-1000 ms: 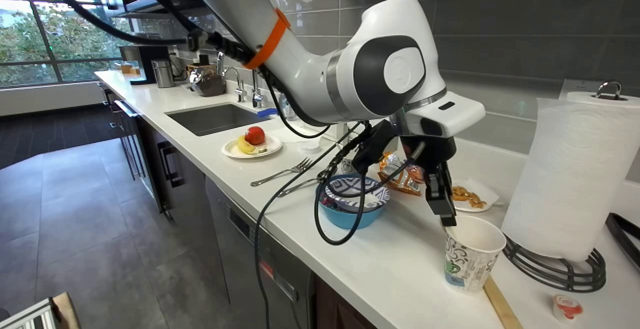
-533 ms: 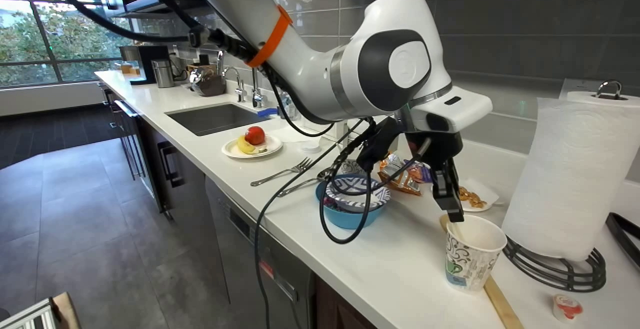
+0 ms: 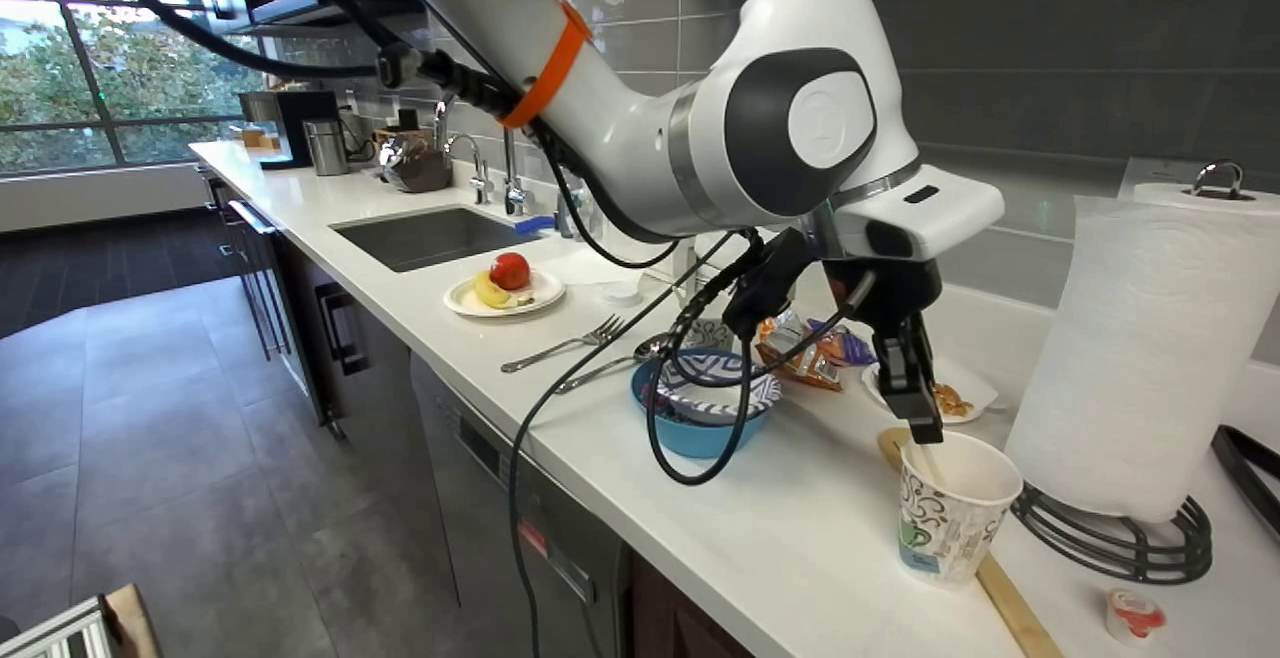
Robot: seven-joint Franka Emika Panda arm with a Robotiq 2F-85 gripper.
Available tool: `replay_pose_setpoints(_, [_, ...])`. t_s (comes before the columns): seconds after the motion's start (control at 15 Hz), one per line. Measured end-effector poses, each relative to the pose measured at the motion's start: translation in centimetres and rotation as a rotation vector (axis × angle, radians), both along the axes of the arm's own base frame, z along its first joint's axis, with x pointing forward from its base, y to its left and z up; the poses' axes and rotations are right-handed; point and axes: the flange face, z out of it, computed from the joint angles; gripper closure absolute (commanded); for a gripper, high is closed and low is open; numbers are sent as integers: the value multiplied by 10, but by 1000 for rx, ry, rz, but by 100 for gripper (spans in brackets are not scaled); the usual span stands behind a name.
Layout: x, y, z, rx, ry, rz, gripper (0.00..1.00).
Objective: Put the spoon in the cup on the counter
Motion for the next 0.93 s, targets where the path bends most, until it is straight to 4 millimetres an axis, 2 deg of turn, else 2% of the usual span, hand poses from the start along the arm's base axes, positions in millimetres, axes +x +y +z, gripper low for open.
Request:
replay_pose_setpoints(0.53, [-9,-2,26,126,16,-122,97])
replay_pose_setpoints(0.93, [-13,-11,49,228,-49,-220,97])
